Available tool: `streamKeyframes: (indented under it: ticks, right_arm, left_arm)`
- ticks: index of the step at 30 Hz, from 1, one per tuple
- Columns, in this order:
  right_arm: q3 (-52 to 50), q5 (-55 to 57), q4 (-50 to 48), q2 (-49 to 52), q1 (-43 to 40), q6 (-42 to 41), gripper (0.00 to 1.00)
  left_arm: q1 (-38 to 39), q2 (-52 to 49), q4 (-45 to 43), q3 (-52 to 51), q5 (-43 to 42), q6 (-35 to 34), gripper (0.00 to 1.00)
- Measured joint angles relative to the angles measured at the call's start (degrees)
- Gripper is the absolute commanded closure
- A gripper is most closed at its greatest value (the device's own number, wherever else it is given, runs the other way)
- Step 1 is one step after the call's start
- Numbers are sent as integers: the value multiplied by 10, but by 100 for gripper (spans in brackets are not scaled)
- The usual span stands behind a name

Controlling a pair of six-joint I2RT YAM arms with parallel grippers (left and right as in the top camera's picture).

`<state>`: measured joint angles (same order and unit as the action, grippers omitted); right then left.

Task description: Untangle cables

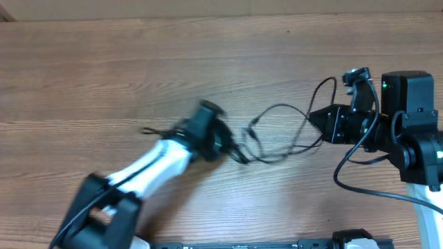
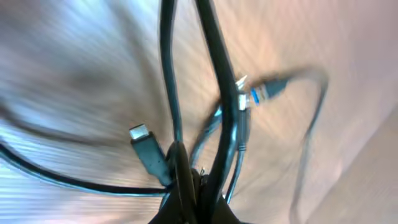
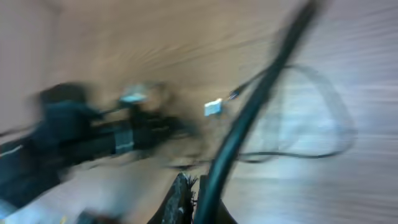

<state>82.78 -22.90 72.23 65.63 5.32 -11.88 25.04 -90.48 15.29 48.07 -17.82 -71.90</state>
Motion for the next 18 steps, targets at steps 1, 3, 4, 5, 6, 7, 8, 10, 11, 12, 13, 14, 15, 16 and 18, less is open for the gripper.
streamKeyframes:
  ticks: [1, 3, 4, 5, 6, 7, 8, 10, 11, 12, 13, 14, 15, 16, 18]
  right_arm:
    - [0, 15, -14, 0, -6, -7, 96]
    - [0, 34, -41, 0, -22, -17, 96]
    - [4, 43, -62, 1, -37, -23, 96]
    - [8, 46, -68, 1, -41, -25, 96]
    - [15, 50, -83, 2, -52, -27, 96]
    - [30, 53, -101, 4, -66, -30, 96]
    - [41, 54, -115, 5, -77, -31, 96]
    - [73, 55, -144, 6, -106, -34, 96]
    - [89, 56, -159, 5, -120, -36, 96]
    - [107, 57, -175, 5, -139, -40, 96]
    - [123, 57, -191, 5, -158, -45, 96]
    - [138, 59, -205, 5, -177, -49, 96]
    - [153, 60, -220, 5, -198, -55, 96]
    - [164, 63, -235, 5, -217, -61, 96]
    - [179, 67, -268, 3, -245, -68, 96]
  left_arm:
    - [-31, 22, 28, 0, 1, 23, 96]
    - [-93, 63, 79, 1, -1, 70, 96]
    - [-128, 84, 110, 1, -3, 102, 96]
    - [-138, 90, 118, 1, -3, 112, 96]
    - [-156, 98, 139, 2, -4, 133, 96]
    - [-173, 102, 163, 2, -4, 156, 96]
    - [-185, 103, 184, 2, -4, 171, 96]
    - [-203, 102, 218, 2, 4, 196, 95]
    - [-207, 101, 231, 2, 11, 205, 96]
    - [-210, 100, 241, 1, 20, 213, 96]
    - [-210, 97, 245, 1, 28, 219, 96]
    - [-210, 94, 247, 1, 35, 224, 96]
    - [-210, 91, 248, 1, 42, 228, 96]
    - [-210, 88, 249, 1, 46, 230, 96]
    - [-210, 81, 249, 1, 56, 235, 96]
